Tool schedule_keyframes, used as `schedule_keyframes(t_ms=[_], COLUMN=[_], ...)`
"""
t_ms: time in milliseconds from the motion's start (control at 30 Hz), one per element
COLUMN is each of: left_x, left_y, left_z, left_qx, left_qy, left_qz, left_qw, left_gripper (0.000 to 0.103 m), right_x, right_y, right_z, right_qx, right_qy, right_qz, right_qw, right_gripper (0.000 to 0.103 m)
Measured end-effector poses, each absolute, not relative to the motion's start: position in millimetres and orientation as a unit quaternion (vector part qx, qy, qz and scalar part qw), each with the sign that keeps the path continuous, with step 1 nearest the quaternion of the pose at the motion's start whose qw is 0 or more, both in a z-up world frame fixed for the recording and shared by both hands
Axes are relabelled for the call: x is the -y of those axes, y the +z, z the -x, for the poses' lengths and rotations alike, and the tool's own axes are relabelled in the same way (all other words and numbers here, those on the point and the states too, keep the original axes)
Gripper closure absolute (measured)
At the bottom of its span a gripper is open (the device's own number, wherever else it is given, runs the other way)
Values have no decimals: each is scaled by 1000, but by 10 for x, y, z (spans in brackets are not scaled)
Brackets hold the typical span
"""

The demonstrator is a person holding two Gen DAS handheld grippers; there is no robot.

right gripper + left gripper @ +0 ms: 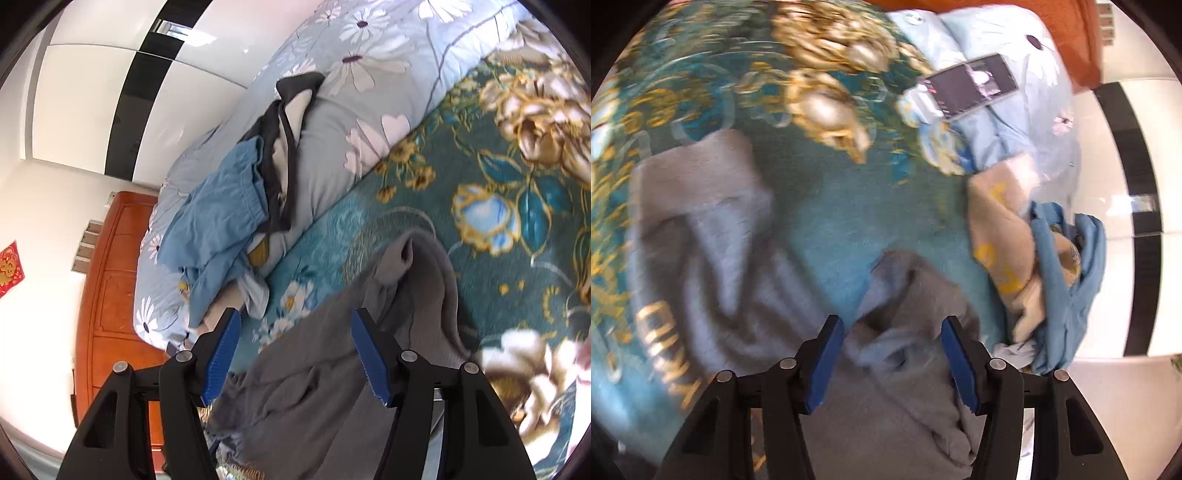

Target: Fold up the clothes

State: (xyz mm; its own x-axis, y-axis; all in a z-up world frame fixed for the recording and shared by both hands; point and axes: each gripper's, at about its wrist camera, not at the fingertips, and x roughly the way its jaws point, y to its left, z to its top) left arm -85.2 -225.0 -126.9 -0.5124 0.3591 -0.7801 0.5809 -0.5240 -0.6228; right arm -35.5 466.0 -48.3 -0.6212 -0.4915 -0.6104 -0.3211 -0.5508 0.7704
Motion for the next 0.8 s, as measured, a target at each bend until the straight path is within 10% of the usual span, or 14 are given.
schedule_keyframes(t_ms=[267, 533, 800], left_x=[1911, 259, -638], left_y=[-1248, -951, -1561], left_z=[1068, 972, 659], left_qx=[-385, -129, -32], left_qy=[-761, -837, -769], left_qz=[-519, -526, -626], left_qw=[65, -77, -121], left_gripper=[89, 89, 76], right_x=[-4468, -4196, -4058], right_y=[-593, -823, -1007], right_z=[241, 217, 116], right_qx=[484, 503, 504], right_qy=[-747, -717, -698], right_qz=[-449, -473, -498], right_qw=[80, 97, 104], right_gripper=[39, 39, 39])
